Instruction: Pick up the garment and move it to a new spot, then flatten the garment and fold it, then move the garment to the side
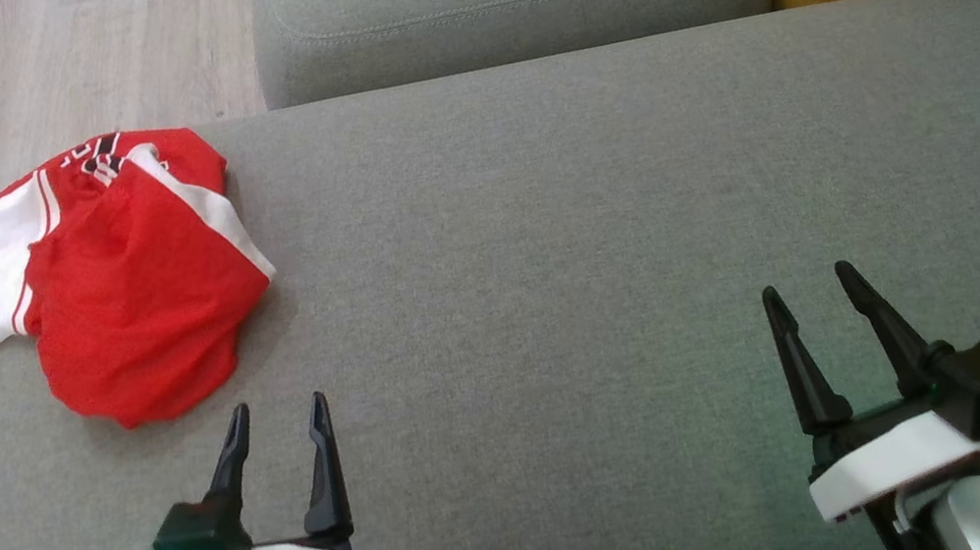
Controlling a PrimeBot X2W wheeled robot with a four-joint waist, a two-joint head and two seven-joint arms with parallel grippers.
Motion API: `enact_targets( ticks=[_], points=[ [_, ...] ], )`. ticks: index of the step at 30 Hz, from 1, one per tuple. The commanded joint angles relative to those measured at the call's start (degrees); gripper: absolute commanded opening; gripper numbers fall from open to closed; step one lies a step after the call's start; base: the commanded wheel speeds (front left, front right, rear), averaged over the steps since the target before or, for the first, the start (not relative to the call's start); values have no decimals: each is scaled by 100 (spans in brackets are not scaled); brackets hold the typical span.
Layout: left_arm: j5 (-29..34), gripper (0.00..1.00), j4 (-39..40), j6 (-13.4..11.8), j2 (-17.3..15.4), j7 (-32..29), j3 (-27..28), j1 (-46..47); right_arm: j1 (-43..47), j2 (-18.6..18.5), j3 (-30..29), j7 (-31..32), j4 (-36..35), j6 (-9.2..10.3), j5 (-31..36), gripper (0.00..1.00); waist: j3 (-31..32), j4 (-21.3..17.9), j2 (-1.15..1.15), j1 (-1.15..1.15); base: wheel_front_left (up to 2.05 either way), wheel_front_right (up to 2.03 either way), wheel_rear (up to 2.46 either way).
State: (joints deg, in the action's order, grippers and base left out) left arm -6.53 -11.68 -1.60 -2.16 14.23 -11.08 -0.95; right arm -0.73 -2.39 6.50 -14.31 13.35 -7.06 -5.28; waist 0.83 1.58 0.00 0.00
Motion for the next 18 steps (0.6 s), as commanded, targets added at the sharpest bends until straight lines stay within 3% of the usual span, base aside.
enact_targets(
  ticks=[1,18],
  points=[
    [26,100,143,-57,-72,77,155,190,-227,-49,132,-69,-218,-43,44,100,2,-1,0,0,0,0,0],
    [-191,100,129,-73,-72,77,278,107,-176,-49,28,-69,-124,-43,-107,100,52,5,0,0,0,0,0]
  ],
)
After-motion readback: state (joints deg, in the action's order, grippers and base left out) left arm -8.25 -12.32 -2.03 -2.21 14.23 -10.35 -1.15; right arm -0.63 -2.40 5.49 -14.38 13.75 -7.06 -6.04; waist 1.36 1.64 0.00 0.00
